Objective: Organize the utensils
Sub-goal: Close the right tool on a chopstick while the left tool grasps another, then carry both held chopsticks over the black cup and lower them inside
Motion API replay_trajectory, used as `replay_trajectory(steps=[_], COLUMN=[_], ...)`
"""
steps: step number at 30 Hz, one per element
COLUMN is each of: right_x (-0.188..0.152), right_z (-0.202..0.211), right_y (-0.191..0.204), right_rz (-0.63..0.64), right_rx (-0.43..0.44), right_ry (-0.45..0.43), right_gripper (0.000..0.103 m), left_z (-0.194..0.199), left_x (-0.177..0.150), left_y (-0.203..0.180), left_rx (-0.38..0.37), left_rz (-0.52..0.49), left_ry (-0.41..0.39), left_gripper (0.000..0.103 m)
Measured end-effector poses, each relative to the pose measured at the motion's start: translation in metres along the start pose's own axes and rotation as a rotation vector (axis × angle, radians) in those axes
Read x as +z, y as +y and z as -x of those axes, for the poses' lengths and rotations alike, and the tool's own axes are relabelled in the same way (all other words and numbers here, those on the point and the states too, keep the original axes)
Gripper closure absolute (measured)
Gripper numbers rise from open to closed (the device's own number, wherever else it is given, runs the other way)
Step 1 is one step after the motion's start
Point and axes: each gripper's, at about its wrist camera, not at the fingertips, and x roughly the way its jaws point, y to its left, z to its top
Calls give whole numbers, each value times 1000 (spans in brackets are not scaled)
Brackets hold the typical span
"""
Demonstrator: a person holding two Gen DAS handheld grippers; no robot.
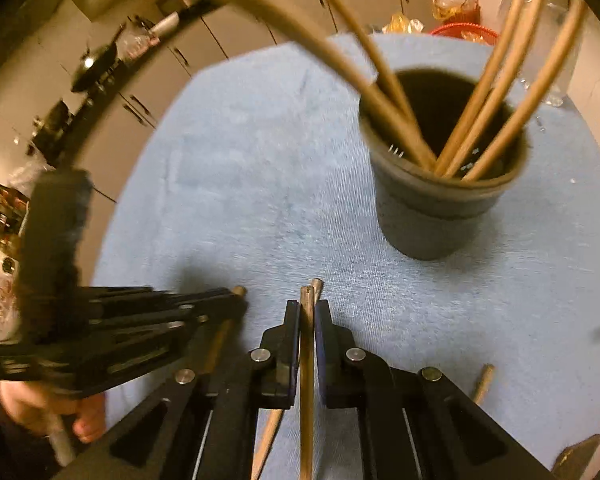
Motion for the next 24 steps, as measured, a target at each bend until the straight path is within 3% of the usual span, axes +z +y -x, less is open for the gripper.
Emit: replay_trajectory(steps=[6, 15, 18, 24], right_x=[-20, -32, -34, -36], right_z=[61, 143, 169, 192], right_y=[-3, -9, -12, -13], right_rz=[-11, -18, -17, -18], right_rx=[24, 31, 34, 30], right_ry=[-79, -215, -255, -303], right_gripper=[95, 95, 95, 95], left_z=[38, 108, 136, 144], left_x=[-2, -17, -20, -15], left_y=[-3, -14, -38, -57], left_rx=[-63, -97, -100, -88], left_rz=[29, 18, 1, -25], left_ry=[-77, -216, -253, -300], left_gripper=[96, 96, 96, 96])
